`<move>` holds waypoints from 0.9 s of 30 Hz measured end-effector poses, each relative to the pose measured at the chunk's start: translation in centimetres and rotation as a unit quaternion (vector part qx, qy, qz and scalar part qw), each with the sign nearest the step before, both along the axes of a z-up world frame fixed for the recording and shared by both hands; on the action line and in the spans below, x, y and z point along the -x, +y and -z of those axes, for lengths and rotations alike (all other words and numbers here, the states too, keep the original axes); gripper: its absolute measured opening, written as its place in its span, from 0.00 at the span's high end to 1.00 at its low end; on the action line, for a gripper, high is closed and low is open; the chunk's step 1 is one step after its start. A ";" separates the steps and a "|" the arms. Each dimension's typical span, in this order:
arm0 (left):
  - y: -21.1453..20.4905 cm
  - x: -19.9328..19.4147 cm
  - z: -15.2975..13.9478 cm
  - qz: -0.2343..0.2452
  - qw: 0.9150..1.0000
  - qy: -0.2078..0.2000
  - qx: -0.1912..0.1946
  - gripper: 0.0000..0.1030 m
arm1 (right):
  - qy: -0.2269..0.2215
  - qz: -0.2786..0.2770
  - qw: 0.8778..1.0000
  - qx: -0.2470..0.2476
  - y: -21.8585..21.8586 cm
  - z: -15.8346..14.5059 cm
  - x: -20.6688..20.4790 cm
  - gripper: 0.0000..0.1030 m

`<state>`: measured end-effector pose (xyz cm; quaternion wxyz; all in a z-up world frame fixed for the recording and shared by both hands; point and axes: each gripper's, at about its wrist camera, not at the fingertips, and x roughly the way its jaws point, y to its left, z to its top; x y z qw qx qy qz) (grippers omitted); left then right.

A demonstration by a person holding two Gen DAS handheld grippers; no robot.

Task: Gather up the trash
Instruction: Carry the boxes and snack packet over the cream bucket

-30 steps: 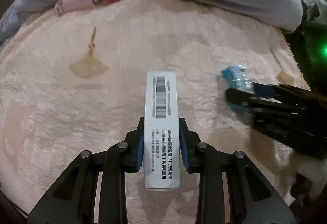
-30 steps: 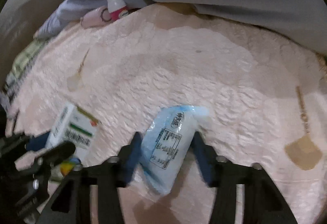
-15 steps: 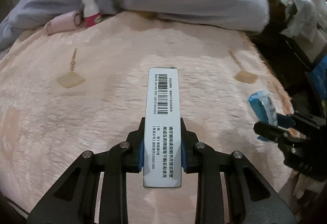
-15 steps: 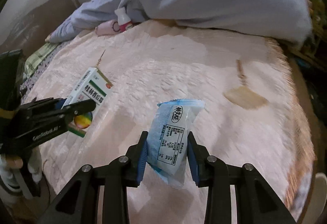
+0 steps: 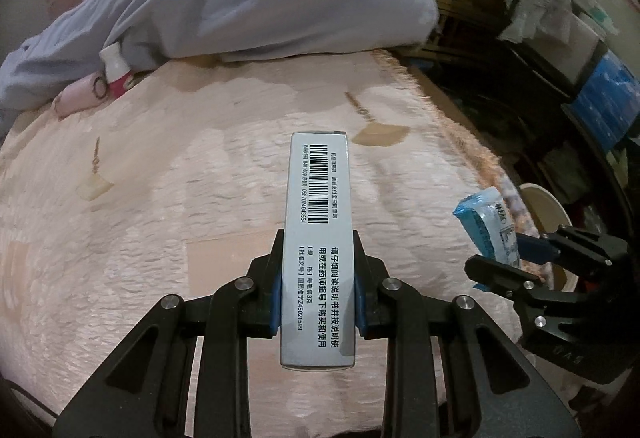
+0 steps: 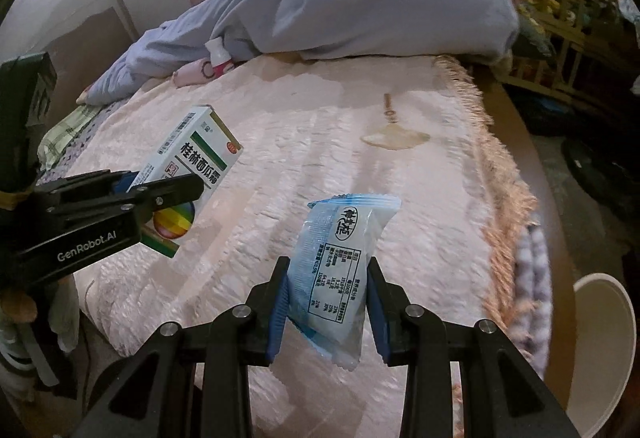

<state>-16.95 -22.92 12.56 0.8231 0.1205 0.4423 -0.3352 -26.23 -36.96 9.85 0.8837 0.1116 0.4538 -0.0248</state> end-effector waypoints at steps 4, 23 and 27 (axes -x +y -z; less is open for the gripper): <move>-1.6 1.4 -0.6 0.019 1.000 -0.006 0.000 0.76 | -0.006 0.014 1.000 0.002 -0.8 -0.4 1.6 0.67; -10.9 7.7 -1.4 0.109 0.994 -0.011 0.001 0.76 | -0.015 0.112 0.993 0.016 -8.6 -1.0 10.2 0.67; -13.4 9.3 -1.4 0.134 0.991 -0.009 0.002 0.76 | -0.013 0.140 0.990 0.013 -10.9 -0.8 12.4 0.67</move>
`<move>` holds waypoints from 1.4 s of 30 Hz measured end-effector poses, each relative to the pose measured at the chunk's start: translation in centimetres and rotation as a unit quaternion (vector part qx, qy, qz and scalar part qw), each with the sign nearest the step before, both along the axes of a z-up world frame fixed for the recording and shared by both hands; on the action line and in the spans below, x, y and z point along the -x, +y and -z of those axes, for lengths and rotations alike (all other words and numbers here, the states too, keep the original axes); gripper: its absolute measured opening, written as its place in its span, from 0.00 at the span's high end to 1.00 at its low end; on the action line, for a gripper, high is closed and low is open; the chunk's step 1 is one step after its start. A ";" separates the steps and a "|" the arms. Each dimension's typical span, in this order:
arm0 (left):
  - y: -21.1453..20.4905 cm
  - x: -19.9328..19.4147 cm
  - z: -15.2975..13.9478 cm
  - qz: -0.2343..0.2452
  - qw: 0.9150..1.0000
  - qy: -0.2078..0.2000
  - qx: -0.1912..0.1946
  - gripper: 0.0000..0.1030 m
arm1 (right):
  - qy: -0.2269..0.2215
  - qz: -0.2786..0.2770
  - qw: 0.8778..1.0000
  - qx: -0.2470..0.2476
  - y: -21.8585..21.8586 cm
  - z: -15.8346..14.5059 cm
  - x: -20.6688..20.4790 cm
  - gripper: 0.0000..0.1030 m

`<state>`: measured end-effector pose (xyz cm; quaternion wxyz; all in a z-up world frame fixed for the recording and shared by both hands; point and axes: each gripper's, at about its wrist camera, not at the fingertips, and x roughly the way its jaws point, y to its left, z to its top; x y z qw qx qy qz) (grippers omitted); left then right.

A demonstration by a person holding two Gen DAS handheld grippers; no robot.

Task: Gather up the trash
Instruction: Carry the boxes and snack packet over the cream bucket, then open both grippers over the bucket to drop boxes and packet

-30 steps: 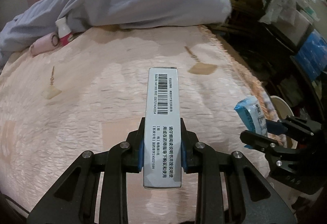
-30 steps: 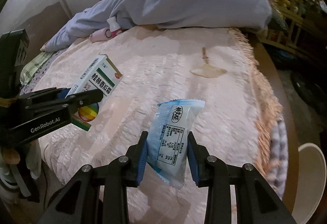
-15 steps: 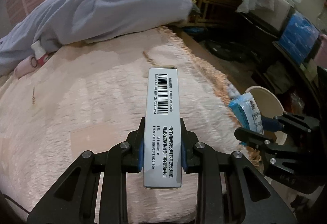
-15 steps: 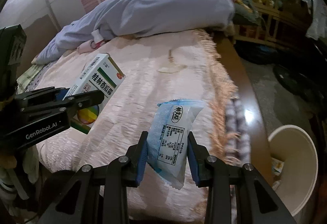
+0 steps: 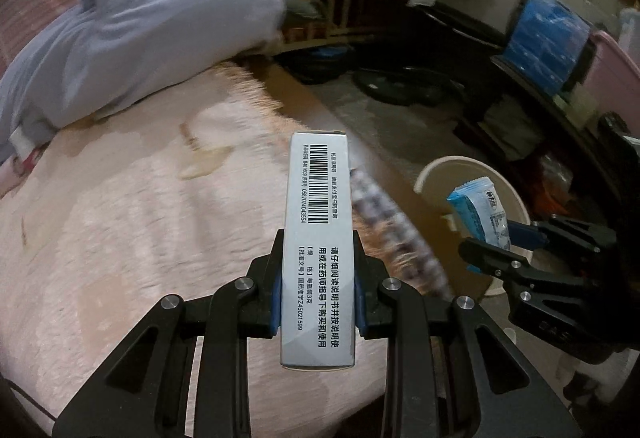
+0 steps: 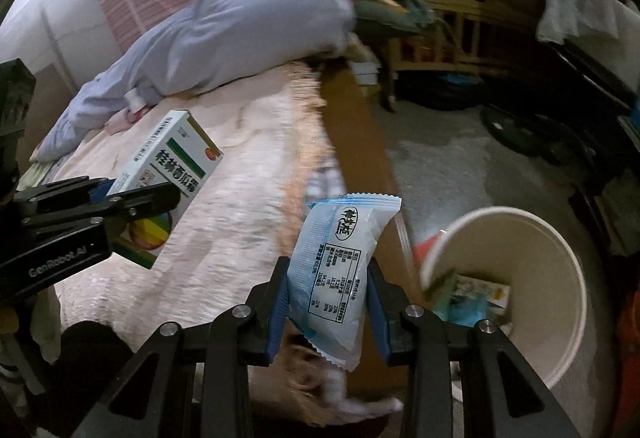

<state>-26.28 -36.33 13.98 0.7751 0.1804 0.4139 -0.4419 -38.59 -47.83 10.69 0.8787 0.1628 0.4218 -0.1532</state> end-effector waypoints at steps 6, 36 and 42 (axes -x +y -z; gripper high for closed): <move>-4.2 2.7 0.2 0.037 0.999 0.000 -0.004 0.76 | 0.005 0.044 0.999 -0.005 -3.6 0.5 3.4 0.67; -15.5 8.2 4.4 0.114 0.992 0.046 -0.011 0.63 | 0.037 0.160 0.986 -0.041 -13.5 6.4 11.6 0.64; -15.0 7.8 3.9 0.114 0.992 0.056 0.008 0.49 | 0.036 0.171 0.984 -0.032 -13.4 6.6 11.8 0.46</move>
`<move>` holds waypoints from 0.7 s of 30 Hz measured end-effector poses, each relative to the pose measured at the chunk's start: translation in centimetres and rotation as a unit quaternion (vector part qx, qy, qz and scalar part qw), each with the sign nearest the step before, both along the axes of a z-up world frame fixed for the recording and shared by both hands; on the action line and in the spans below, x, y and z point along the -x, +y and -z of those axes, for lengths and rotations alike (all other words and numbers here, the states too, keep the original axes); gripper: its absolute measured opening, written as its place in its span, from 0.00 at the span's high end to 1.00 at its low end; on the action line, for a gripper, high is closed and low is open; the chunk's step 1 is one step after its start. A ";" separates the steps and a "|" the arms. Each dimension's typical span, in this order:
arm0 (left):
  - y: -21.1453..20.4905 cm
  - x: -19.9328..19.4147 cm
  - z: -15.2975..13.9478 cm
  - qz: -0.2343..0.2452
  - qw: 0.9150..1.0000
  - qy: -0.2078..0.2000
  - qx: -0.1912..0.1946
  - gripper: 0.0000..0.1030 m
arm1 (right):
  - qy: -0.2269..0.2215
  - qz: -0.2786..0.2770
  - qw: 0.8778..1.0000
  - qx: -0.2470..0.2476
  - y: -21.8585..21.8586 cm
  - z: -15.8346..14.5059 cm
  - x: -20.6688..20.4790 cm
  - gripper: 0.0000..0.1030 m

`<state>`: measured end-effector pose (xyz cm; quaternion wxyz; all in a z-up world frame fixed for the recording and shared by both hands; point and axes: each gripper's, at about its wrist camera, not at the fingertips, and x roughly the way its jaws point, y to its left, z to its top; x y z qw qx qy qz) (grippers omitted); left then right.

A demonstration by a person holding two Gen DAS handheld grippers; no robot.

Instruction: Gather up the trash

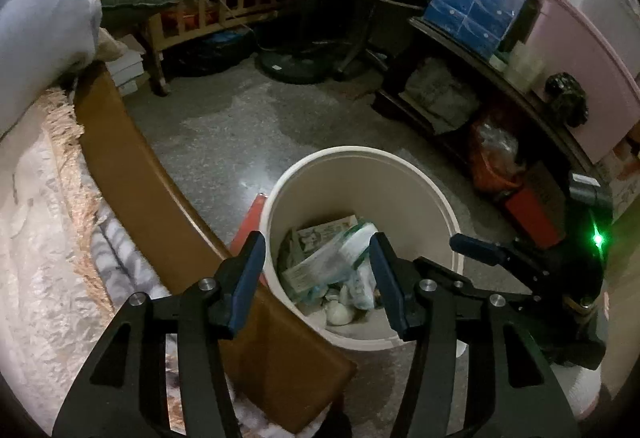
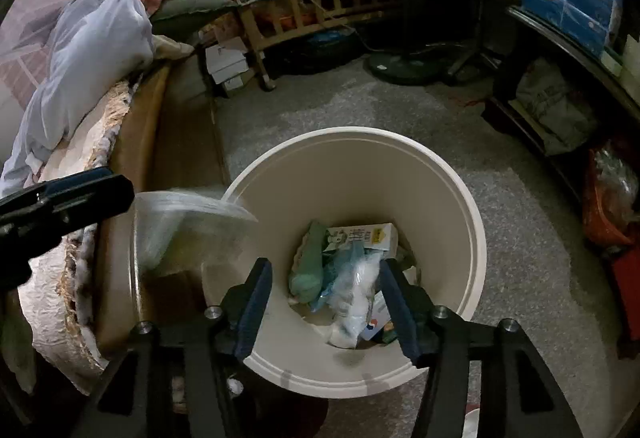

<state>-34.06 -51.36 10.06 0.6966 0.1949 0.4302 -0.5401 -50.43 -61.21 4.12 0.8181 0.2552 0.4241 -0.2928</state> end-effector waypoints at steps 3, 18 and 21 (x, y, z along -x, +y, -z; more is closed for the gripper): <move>0.7 0.1 -0.3 -0.004 1.000 -0.009 0.000 0.49 | -0.006 0.003 1.000 0.002 0.5 -0.1 0.4 0.46; 8.5 0.5 -5.3 -0.067 0.992 -0.090 0.062 0.49 | -0.052 0.021 0.993 0.100 6.6 -6.5 0.8 0.46; 9.9 1.0 -6.7 -0.076 0.988 -0.106 0.080 0.49 | -0.060 0.023 0.991 0.119 7.8 -8.3 0.8 0.45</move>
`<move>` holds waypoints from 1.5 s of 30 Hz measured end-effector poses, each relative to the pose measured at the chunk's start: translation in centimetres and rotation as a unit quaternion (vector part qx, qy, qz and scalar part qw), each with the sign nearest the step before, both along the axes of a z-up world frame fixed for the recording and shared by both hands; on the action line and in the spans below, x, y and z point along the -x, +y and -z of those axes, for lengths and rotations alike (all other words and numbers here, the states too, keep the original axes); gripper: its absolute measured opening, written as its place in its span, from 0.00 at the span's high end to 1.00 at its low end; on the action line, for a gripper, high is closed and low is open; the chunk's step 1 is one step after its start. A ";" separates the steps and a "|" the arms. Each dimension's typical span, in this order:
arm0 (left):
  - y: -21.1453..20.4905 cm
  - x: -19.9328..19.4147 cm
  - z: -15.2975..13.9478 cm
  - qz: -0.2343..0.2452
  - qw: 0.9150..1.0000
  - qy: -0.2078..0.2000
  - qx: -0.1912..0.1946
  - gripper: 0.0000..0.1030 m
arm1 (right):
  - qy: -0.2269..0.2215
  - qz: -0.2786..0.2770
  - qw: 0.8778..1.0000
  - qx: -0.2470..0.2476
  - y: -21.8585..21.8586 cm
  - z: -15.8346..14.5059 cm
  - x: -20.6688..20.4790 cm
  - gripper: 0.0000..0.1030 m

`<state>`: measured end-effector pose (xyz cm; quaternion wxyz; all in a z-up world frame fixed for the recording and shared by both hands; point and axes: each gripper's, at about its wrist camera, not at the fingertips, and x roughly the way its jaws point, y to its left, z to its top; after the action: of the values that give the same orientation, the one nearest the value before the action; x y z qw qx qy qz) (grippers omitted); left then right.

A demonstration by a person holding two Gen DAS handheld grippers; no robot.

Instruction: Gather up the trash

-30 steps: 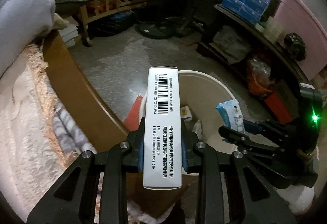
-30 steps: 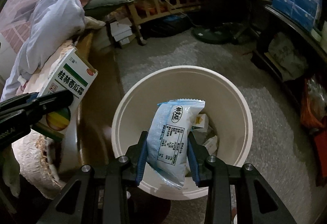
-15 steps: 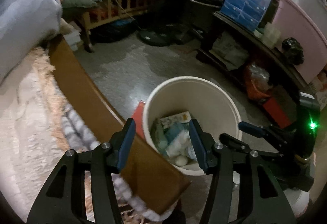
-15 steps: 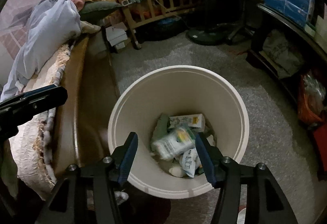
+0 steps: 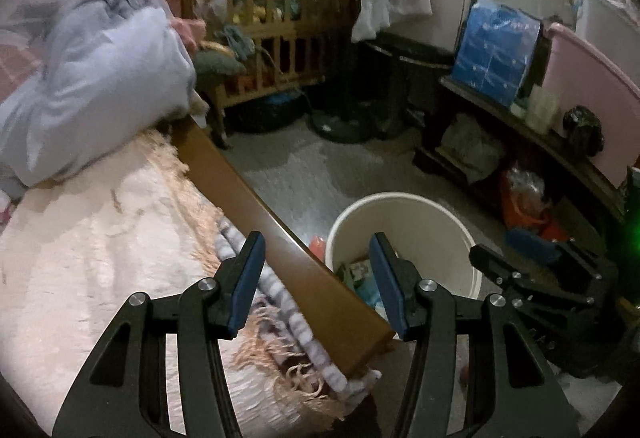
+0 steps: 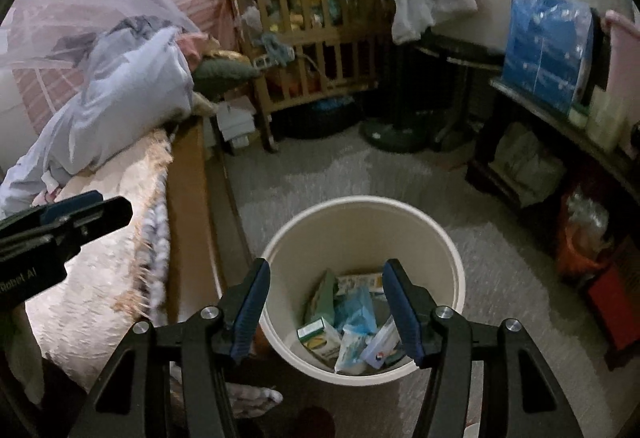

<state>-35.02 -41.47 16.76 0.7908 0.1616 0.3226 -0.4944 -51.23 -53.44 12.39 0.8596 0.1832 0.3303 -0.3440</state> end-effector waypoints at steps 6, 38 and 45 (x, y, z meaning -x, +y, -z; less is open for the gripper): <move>2.0 0.6 -2.2 -0.008 0.999 -0.022 0.028 0.49 | -0.014 0.006 0.999 0.040 1.9 -3.1 0.5 0.30; 4.0 1.4 -3.6 -0.010 0.999 -0.028 0.046 0.49 | -0.044 0.010 0.996 0.074 4.3 -6.9 1.3 0.29; 4.0 1.4 -3.6 -0.010 0.999 -0.027 0.045 0.49 | -0.039 0.010 0.997 0.069 4.0 -6.6 0.9 0.29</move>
<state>-36.44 -37.49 20.39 0.8109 0.1357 0.2795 -0.4959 -52.18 -49.49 18.99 0.8788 0.1403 0.2703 -0.3674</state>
